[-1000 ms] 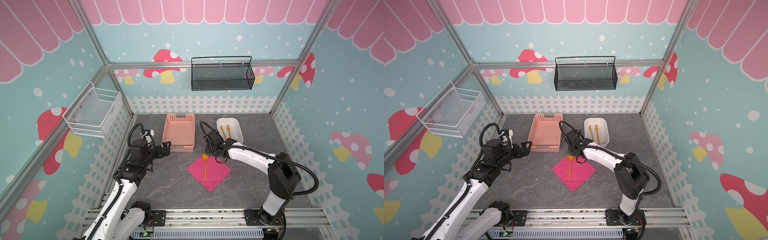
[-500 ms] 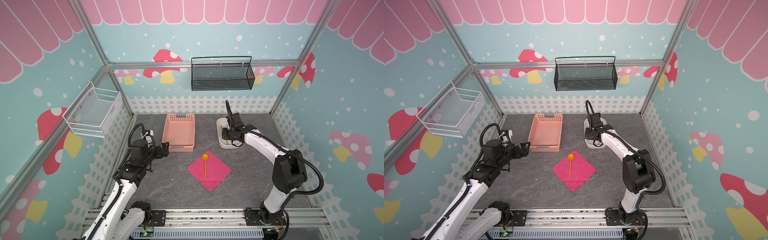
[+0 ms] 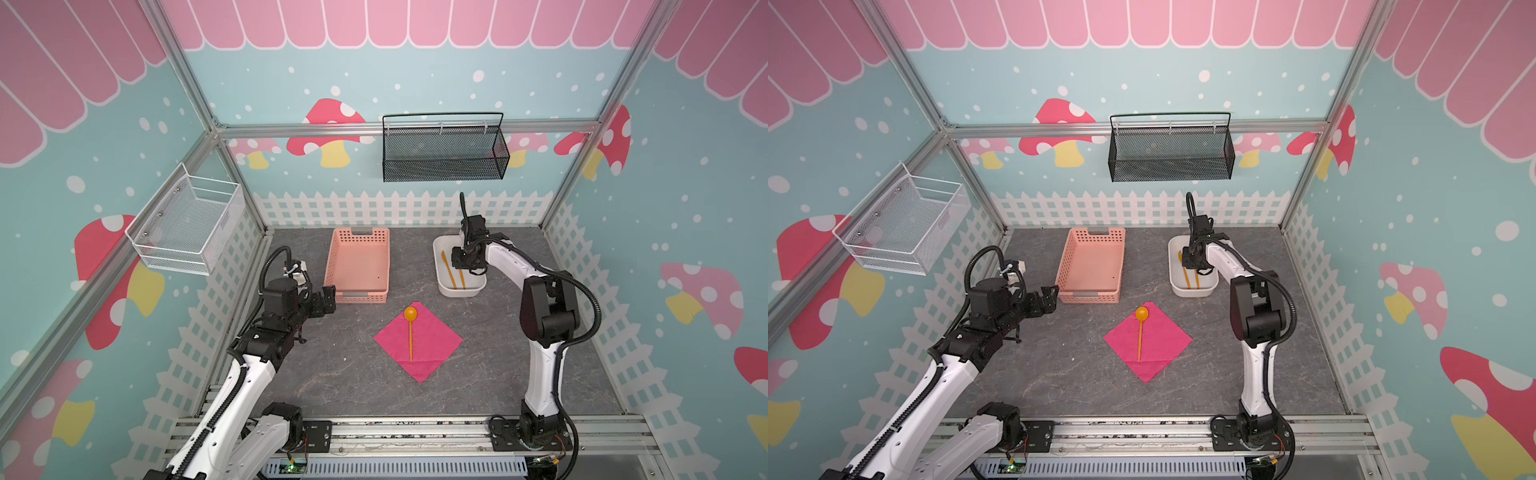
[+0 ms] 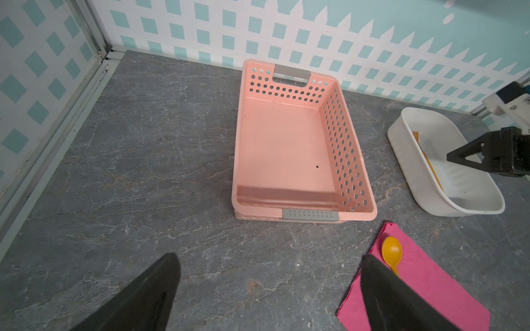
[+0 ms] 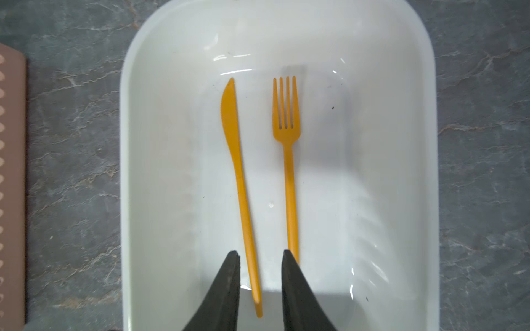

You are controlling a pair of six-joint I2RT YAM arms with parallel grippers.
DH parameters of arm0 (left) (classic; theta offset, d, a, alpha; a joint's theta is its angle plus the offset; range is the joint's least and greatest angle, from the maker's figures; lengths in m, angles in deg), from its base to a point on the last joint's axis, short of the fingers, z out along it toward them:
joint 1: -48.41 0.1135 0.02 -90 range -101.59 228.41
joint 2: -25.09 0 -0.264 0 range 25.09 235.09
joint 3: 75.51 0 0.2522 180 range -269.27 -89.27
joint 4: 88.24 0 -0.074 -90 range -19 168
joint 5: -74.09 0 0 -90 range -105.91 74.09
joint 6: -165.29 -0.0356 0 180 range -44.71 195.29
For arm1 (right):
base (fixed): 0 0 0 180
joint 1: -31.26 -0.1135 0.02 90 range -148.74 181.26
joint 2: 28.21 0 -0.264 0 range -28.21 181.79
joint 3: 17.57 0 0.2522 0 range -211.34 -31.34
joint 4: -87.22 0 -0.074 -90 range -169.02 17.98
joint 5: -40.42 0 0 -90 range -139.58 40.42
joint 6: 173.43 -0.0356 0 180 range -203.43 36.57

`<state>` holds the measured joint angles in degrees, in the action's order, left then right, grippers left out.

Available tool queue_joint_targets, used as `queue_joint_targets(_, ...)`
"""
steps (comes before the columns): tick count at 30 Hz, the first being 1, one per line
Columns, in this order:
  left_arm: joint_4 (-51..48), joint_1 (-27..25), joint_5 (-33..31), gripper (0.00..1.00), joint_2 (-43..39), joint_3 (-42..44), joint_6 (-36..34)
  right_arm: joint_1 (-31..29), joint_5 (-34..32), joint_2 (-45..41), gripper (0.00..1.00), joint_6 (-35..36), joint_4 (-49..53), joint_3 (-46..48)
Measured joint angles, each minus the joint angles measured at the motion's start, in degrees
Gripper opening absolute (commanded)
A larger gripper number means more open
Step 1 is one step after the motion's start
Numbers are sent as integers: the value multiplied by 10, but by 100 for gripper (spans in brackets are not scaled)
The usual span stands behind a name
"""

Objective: Place the utensils on the paper napkin and roll it up
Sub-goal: 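Move the right gripper back over the white tub, then lower the right gripper into the tub and grasp the yellow fork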

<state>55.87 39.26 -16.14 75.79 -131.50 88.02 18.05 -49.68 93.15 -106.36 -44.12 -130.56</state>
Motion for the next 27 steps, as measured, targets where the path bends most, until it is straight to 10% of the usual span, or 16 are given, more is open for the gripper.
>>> queue_joint_targets(27, 0, 16, 9, 99, 6, 0, -1, 24, 17, 154, 25, 22, 64, -180)
